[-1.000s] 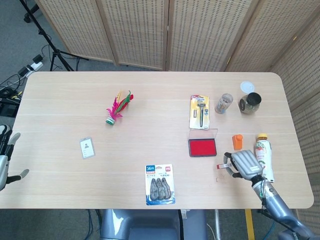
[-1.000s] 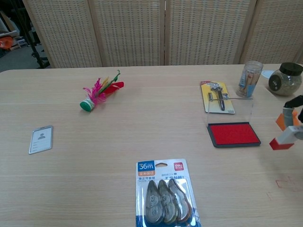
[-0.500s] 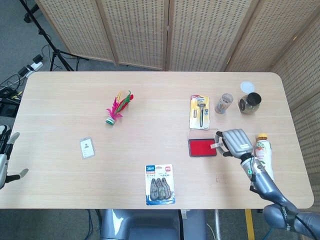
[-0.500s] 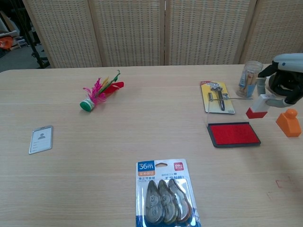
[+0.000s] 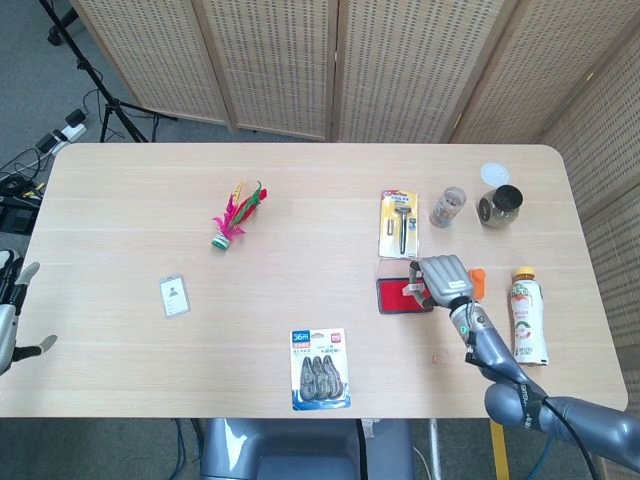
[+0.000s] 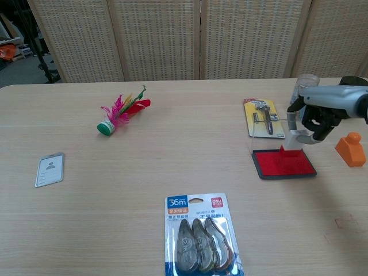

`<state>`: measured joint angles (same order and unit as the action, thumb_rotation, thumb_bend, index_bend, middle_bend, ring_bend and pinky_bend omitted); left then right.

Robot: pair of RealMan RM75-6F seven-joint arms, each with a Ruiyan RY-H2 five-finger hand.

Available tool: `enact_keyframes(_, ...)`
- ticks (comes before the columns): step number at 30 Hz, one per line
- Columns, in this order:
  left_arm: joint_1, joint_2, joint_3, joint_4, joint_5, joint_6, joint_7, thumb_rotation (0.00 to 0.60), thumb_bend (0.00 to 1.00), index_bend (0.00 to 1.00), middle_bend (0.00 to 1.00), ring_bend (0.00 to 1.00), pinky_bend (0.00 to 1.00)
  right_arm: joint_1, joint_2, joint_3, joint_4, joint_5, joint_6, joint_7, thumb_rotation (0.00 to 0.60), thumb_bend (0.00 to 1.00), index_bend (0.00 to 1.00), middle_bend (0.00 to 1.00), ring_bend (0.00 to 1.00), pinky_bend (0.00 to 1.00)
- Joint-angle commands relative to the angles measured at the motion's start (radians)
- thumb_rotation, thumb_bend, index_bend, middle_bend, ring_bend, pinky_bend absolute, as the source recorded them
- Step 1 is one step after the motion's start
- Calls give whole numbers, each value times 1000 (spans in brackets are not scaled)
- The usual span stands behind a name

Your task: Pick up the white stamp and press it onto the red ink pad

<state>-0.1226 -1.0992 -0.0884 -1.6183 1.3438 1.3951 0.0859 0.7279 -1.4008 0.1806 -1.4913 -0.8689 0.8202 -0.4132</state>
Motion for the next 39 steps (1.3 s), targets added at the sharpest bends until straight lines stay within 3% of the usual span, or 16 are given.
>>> enact_keyframes(1, 0, 1, 0, 1, -1, -1, -2, 600, 0, 0, 0, 0, 0, 10, -11, -7, 9, 16, 2, -14, 600, 518, 594, 838, 906, 1000)
enact_keyframes(20, -1, -2, 1, 3, -9, -4, 0, 600, 0, 0, 0, 0, 0, 49, -72, -30, 50, 77, 32, -52, 600, 518, 594, 838, 906, 1000)
enact_keyframes(39, 2, 3, 1, 6, -11, -1, -17, 600, 0, 0, 0, 0, 0, 52, -121, -55, 96, 64, 42, -50, 600, 543, 594, 839, 906, 1000)
